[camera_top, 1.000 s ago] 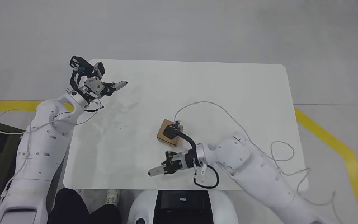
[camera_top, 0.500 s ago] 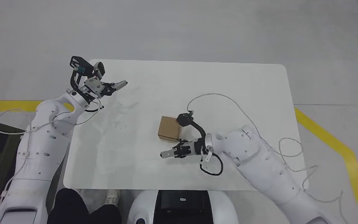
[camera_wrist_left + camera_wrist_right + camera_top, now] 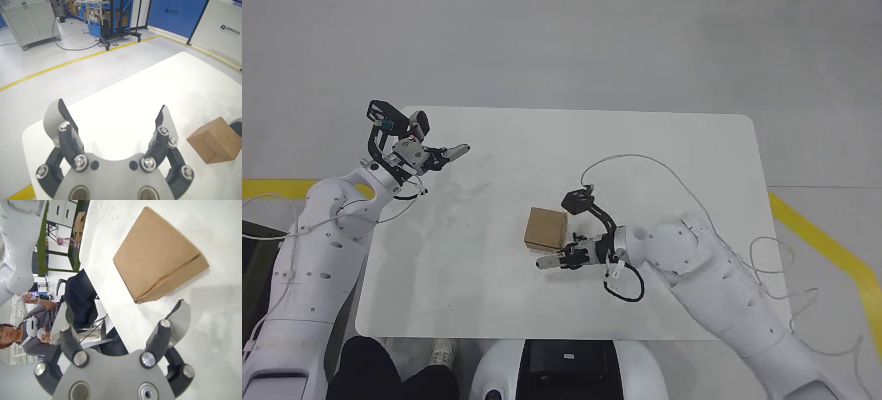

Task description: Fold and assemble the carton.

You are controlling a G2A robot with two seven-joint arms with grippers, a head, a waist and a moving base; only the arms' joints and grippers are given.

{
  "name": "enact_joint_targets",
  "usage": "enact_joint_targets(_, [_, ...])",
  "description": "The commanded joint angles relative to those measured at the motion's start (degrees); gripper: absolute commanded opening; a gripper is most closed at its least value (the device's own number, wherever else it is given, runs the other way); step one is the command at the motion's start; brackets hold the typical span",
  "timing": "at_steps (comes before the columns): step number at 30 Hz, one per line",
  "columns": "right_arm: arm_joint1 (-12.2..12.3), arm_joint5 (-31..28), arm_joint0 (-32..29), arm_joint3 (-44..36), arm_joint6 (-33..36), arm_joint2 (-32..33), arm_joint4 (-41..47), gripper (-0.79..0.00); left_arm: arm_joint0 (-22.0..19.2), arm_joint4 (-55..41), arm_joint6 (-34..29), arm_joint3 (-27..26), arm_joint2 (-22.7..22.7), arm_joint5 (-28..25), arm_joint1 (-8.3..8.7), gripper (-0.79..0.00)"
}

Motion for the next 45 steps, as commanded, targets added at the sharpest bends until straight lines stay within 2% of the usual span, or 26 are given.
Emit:
enact_joint_targets(1, [-0.1,0.8,-0.5,-1.6,1.3,-0.3,2.1,0.000,0.0,0.0,0.0,0.0,0.0,0.0,0.00,0.000])
enact_joint_targets(4, [-0.4,0.3,-0.4,-2.2,1.5,-1.4,4.2,0.000,0.0,0.0,0.0,0.0,0.0,0.0,0.00,0.000])
enact_joint_targets(11, [-2.1,-3.1,1.6,3.6,-1.8,-4.8,8.1,0.000,0.0,0.0,0.0,0.0,0.0,0.0,0.00,0.000])
enact_joint_targets(20, [-3.0,-3.6,5.0,9.4,-3.5,-5.7,5.9,0.000,0.0,0.0,0.0,0.0,0.0,0.0,0.00,0.000])
enact_joint_targets(25, [-2.4,-3.8,5.8,10.0,-6.1,-3.7,-1.1,0.000,0.0,0.0,0.0,0.0,0.0,0.0,0.00,0.000])
enact_joint_targets(30, [-2.0,-8.5,6.6,8.1,-3.8,-3.9,-6.2,0.000,0.0,0.0,0.0,0.0,0.0,0.0,0.00,0.000])
enact_joint_targets(36, [-0.8,-11.2,6.3,3.1,-2.5,-3.8,-20.3,0.000,0.0,0.0,0.0,0.0,0.0,0.0,0.00,0.000])
enact_joint_targets(41, [-0.2,-11.9,4.8,1.2,-4.3,-4.2,-30.0,0.000,0.0,0.0,0.0,0.0,0.0,0.0,0.00,0.000])
enact_joint_targets(45, [-0.2,-12.6,3.9,0.6,-8.4,-4.6,-35.1,0.000,0.0,0.0,0.0,0.0,0.0,0.0,0.00,0.000])
